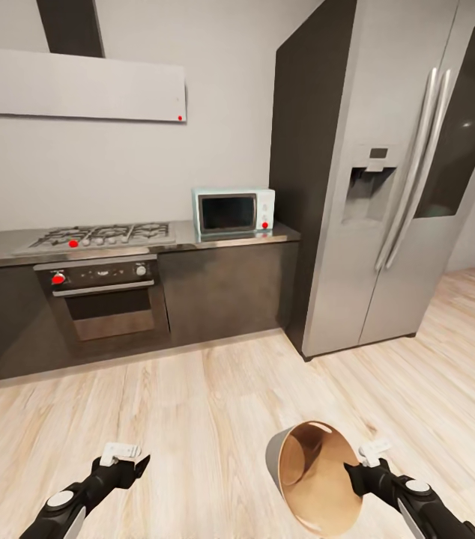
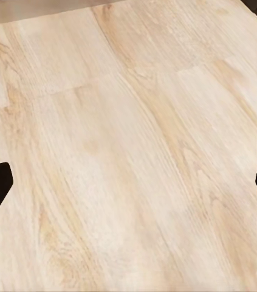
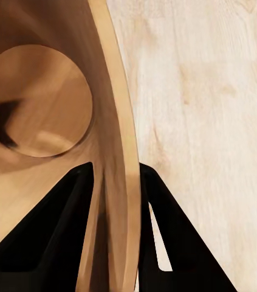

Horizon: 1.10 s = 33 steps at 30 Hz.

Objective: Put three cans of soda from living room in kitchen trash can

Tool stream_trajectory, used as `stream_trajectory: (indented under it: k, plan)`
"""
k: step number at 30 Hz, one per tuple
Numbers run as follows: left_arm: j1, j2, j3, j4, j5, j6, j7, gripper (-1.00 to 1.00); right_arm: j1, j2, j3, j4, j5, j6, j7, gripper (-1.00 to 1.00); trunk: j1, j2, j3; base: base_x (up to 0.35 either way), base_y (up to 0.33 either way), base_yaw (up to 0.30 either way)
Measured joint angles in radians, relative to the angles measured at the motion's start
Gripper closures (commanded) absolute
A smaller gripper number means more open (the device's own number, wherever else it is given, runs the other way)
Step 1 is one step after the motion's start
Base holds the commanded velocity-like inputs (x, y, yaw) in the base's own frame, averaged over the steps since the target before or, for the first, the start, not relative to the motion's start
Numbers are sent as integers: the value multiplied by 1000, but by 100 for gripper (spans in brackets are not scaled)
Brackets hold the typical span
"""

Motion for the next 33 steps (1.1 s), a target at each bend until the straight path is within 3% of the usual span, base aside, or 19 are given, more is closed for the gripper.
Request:
stream_trajectory:
  k: [22,33]
  plan:
    - [0,-1,-1,2,0,2,-1,-100,0,1,-1,0,0,-1,2,100,-84,154,34,0,0,0]
    - [0,0,-1,-2,0,1,-1,-100,0,1,-1,-1,0,-1,2,100,-84,154,28,0,0,0]
